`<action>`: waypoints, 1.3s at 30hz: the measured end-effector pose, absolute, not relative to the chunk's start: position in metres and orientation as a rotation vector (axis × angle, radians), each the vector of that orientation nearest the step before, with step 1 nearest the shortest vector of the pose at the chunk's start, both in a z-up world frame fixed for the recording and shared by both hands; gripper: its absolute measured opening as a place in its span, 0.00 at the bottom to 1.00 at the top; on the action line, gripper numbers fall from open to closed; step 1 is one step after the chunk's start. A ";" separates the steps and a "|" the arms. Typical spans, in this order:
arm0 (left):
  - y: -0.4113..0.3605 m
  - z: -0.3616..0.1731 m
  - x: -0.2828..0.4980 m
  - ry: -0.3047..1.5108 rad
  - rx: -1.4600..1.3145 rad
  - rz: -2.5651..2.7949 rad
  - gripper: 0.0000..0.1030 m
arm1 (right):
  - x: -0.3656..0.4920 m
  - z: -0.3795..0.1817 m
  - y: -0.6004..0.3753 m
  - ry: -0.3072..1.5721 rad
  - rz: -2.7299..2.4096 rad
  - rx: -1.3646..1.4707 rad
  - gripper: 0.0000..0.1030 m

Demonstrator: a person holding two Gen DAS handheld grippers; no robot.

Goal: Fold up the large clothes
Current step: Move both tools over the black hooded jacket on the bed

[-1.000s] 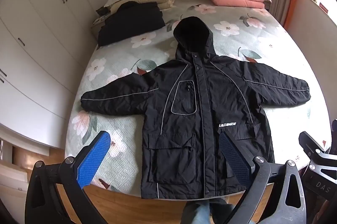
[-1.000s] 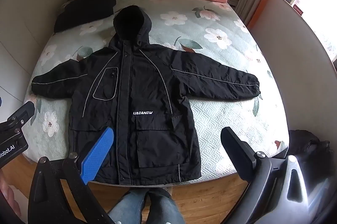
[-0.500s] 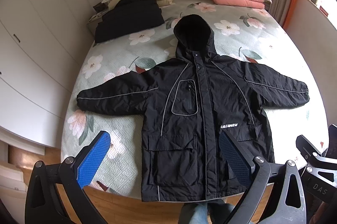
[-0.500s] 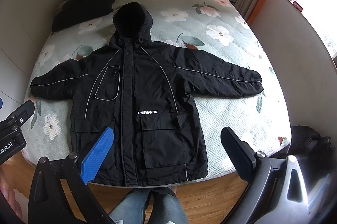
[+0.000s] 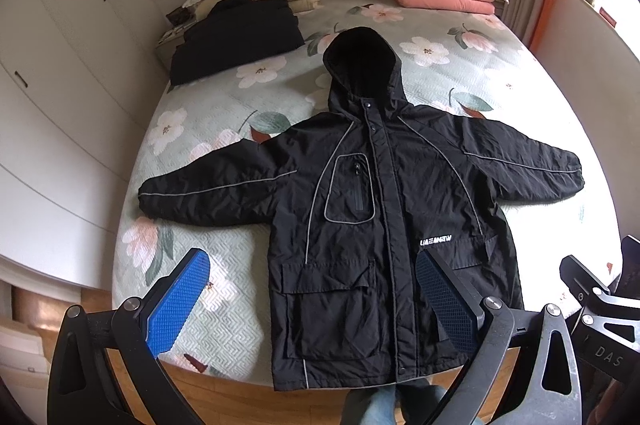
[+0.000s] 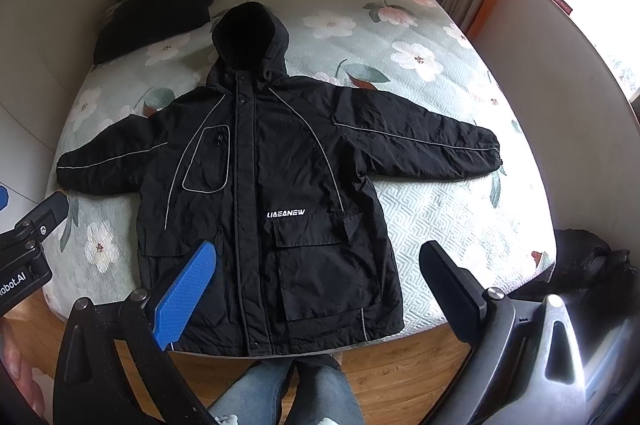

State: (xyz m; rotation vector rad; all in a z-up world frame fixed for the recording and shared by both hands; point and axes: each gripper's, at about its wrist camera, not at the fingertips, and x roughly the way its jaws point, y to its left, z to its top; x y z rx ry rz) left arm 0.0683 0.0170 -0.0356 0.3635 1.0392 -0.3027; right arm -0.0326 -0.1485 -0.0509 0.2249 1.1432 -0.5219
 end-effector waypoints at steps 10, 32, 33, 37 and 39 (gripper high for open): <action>0.020 -0.042 0.086 1.050 0.372 -0.335 0.99 | -0.015 -0.052 -0.146 1.146 -0.531 0.231 0.99; -0.002 -0.046 0.095 1.074 0.330 -0.413 0.99 | -0.025 -0.049 -0.167 1.134 -0.579 0.249 0.99; -0.006 -0.045 0.094 1.072 0.328 -0.416 0.99 | -0.027 -0.048 -0.171 1.130 -0.579 0.249 0.99; -0.030 -0.035 0.083 1.044 0.328 -0.399 0.99 | -0.033 -0.042 -0.195 1.114 -0.569 0.241 0.99; -0.040 -0.031 0.078 1.039 0.324 -0.391 1.00 | -0.037 -0.039 -0.210 1.109 -0.564 0.239 0.99</action>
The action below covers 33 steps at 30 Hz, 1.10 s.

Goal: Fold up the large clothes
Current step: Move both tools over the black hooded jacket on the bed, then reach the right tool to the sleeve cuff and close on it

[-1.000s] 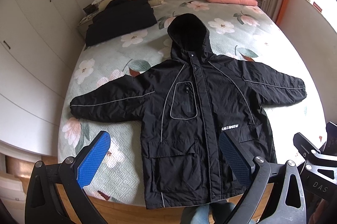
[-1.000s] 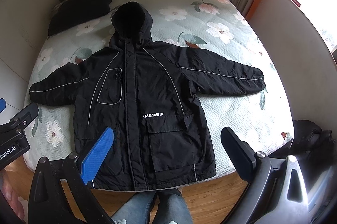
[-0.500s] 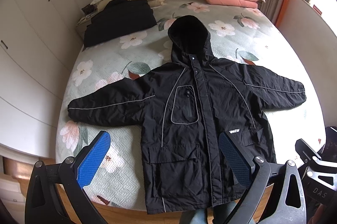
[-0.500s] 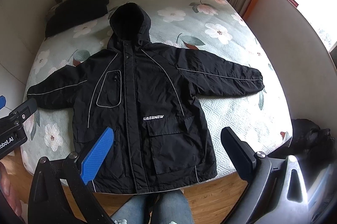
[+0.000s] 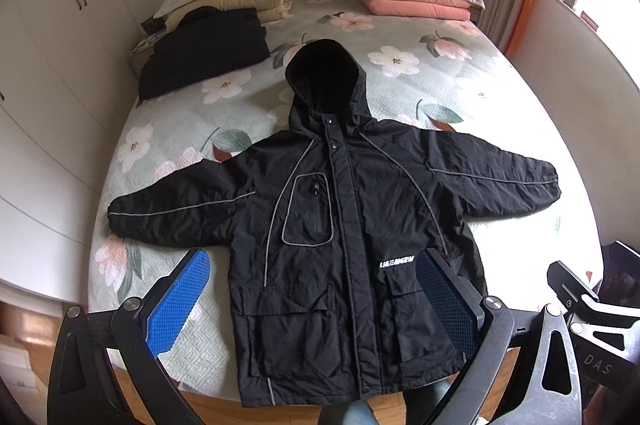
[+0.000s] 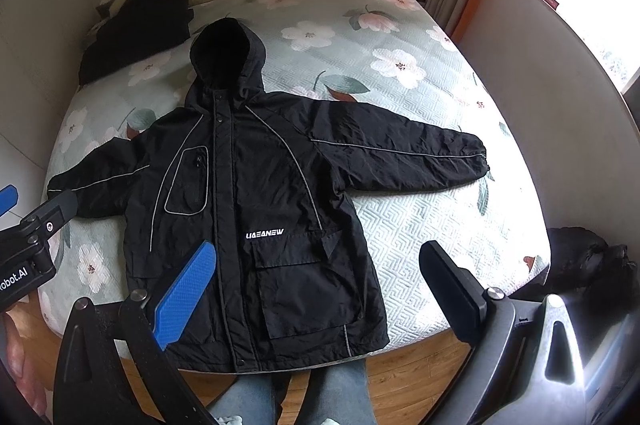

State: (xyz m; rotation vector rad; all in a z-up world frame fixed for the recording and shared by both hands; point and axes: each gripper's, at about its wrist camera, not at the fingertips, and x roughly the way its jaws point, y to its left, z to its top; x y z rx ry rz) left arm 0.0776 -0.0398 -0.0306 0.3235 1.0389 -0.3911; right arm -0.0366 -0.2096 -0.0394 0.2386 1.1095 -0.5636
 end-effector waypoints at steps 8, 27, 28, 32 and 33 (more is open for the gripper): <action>-0.100 -0.027 0.059 1.035 0.329 -0.393 0.99 | -0.049 -0.039 -0.276 1.116 -0.557 0.241 0.99; -0.239 -0.090 0.068 1.025 0.328 -0.459 1.00 | -0.082 -0.100 -0.489 1.050 -0.607 0.396 0.99; -0.244 -0.094 0.069 1.026 0.328 -0.464 1.00 | -0.084 -0.107 -0.507 1.049 -0.624 0.412 0.99; -0.266 -0.119 0.077 1.041 0.348 -0.468 1.00 | -0.097 -0.139 -0.578 1.019 -0.675 0.486 0.99; -0.269 -0.124 0.079 1.043 0.352 -0.464 1.00 | -0.100 -0.149 -0.596 1.008 -0.679 0.512 0.99</action>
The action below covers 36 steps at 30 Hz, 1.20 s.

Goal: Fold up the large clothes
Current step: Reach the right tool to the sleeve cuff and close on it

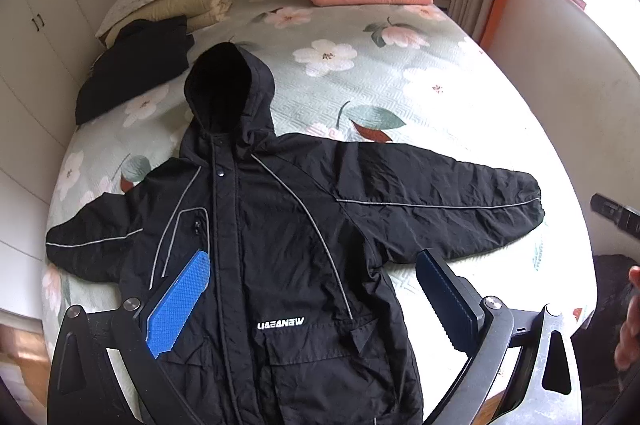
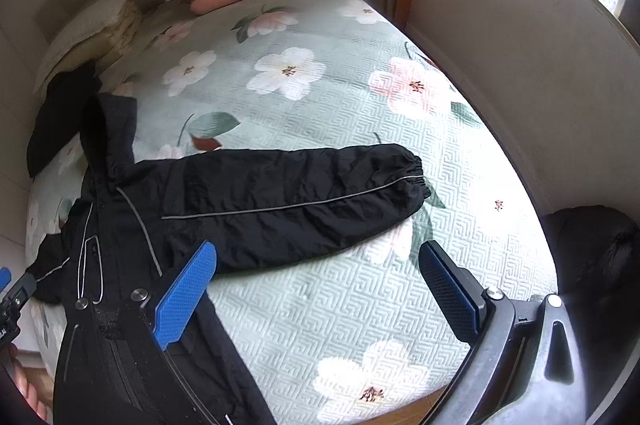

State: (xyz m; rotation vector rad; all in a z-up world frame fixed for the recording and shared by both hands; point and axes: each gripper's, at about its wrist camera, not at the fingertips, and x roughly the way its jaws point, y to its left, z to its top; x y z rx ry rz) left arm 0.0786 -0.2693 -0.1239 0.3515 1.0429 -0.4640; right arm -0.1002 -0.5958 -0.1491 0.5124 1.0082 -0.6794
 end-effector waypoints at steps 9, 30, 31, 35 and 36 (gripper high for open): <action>-0.295 -0.202 0.096 1.067 0.346 -0.451 1.00 | -0.127 -0.288 -0.724 1.004 -0.745 0.783 0.87; -0.355 -0.300 0.097 1.121 0.381 -0.502 1.00 | -0.129 -0.403 -0.796 0.986 -0.830 0.843 0.79; -0.355 -0.300 0.097 1.124 0.376 -0.507 1.00 | -0.128 -0.406 -0.798 0.987 -0.831 0.852 0.79; -0.356 -0.305 0.098 1.144 0.373 -0.511 1.00 | -0.126 -0.418 -0.798 0.997 -0.820 0.867 0.80; -0.357 -0.306 0.098 1.147 0.376 -0.512 1.00 | -0.126 -0.418 -0.798 0.993 -0.821 0.858 0.80</action>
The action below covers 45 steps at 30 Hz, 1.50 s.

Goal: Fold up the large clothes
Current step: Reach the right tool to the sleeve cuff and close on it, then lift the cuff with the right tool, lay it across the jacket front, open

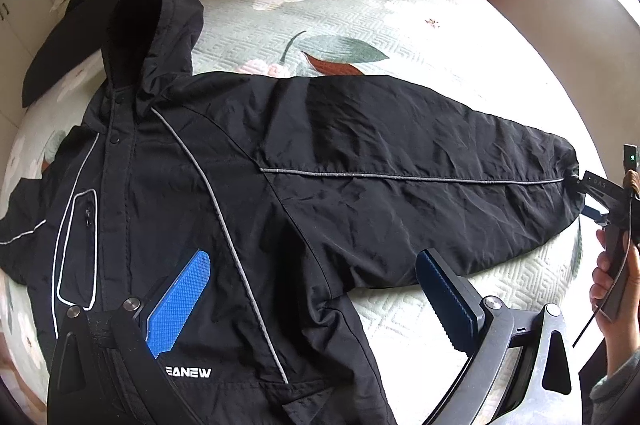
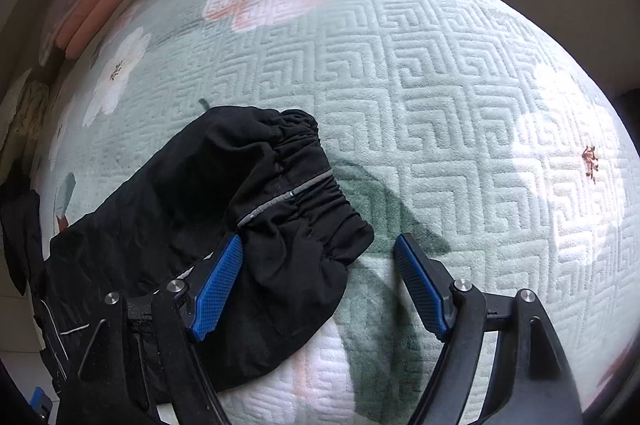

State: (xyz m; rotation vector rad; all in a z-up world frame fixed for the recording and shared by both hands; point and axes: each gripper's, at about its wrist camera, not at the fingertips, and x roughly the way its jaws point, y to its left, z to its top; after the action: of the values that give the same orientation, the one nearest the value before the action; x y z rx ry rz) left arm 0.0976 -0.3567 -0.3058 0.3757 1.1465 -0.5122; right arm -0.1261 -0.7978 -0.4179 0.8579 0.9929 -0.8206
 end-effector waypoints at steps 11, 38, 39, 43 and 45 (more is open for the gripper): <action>-0.365 -0.317 0.100 1.140 0.397 -0.510 1.00 | -0.113 -0.393 -0.778 0.966 -0.817 0.742 0.37; -0.341 -0.375 0.141 1.181 0.319 -0.495 0.91 | -0.096 -0.341 -0.729 0.990 -0.793 0.536 0.24; -0.329 -0.366 0.142 1.174 0.303 -0.494 0.91 | -0.089 -0.330 -0.717 0.974 -0.773 0.518 0.23; -0.276 -0.343 0.140 1.132 0.288 -0.459 0.91 | -0.045 -0.293 -0.656 0.933 -0.643 0.459 0.22; -0.247 -0.335 0.147 1.125 0.273 -0.438 0.91 | -0.016 -0.283 -0.615 0.938 -0.571 0.414 0.21</action>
State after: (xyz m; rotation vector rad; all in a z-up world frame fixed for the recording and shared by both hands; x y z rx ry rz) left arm 0.1466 -0.2468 -0.3354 0.2728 1.1248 -0.4375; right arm -0.0162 -0.6149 -0.2833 0.4139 0.9380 -0.5713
